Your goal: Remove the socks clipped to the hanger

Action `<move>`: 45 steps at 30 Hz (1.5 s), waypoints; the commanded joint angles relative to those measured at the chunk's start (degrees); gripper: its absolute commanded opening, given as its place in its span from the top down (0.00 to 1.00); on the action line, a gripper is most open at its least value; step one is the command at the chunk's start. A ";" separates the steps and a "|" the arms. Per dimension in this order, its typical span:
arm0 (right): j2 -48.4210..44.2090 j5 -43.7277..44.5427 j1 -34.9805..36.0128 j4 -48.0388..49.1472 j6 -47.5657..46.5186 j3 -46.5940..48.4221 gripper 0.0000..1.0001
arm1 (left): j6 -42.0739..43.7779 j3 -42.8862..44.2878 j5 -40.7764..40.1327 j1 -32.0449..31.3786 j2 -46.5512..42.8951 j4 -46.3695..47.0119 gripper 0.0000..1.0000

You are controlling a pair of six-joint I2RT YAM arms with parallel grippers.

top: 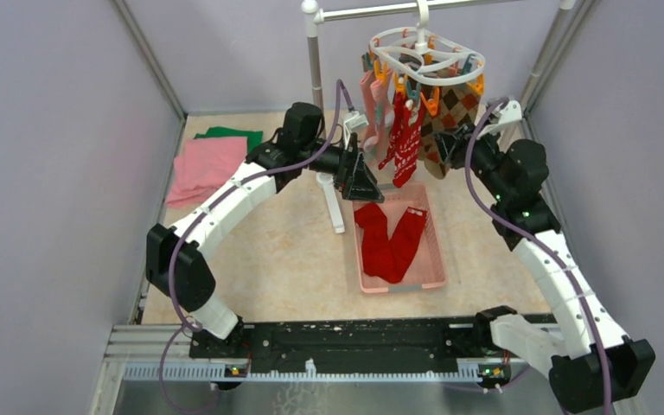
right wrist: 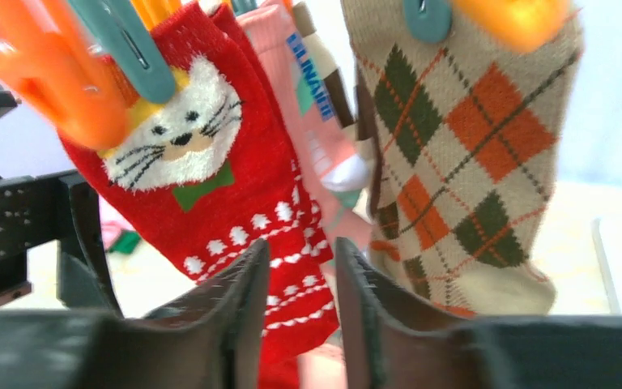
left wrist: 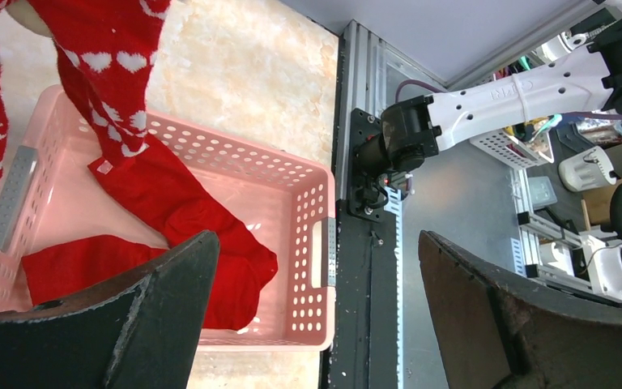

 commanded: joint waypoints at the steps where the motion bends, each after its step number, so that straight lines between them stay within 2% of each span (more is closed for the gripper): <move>1: -4.02 6.72 -2.38 -1.05 -1.56 0.04 0.44 | -0.25 1.80 2.23 -0.08 -2.24 1.21 0.01; 3: -2.55 7.91 -4.29 -2.09 -1.68 0.02 0.29 | -0.09 2.42 2.14 -0.08 -2.28 0.80 0.01; 6: 0.39 6.08 -6.99 2.11 -0.71 -1.03 0.18 | 1.63 2.92 2.06 -0.08 -2.65 -0.51 0.01; 10: 7.63 3.91 -7.94 8.02 -2.59 1.15 0.15 | 2.07 1.97 2.00 0.01 -3.17 -1.06 0.01; 15: 14.60 -4.82 -9.56 17.07 -6.10 2.08 0.19 | 3.61 3.08 3.13 0.08 -3.91 -4.22 0.01; 18: 17.32 -8.71 -10.28 18.92 -6.42 4.13 0.30 | 4.11 2.98 3.46 0.06 -4.29 -5.03 0.01; 22: 18.15 -12.99 -10.44 20.35 -3.46 5.35 0.70 | 4.01 2.56 3.52 0.15 -4.84 -5.12 0.01; 26: 15.76 -15.04 -10.44 25.02 1.10 1.72 1.00 | 3.88 2.73 3.05 0.14 -5.27 -5.26 0.01; 33: 9.23 -15.57 -8.91 26.10 6.59 -4.01 1.00 | 3.51 3.07 2.34 0.30 -5.73 -5.44 0.01; 45: -5.38 -10.50 2.75 18.44 9.52 -12.38 1.00 | 1.07 4.51 6.47 0.45 -5.05 -4.24 0.01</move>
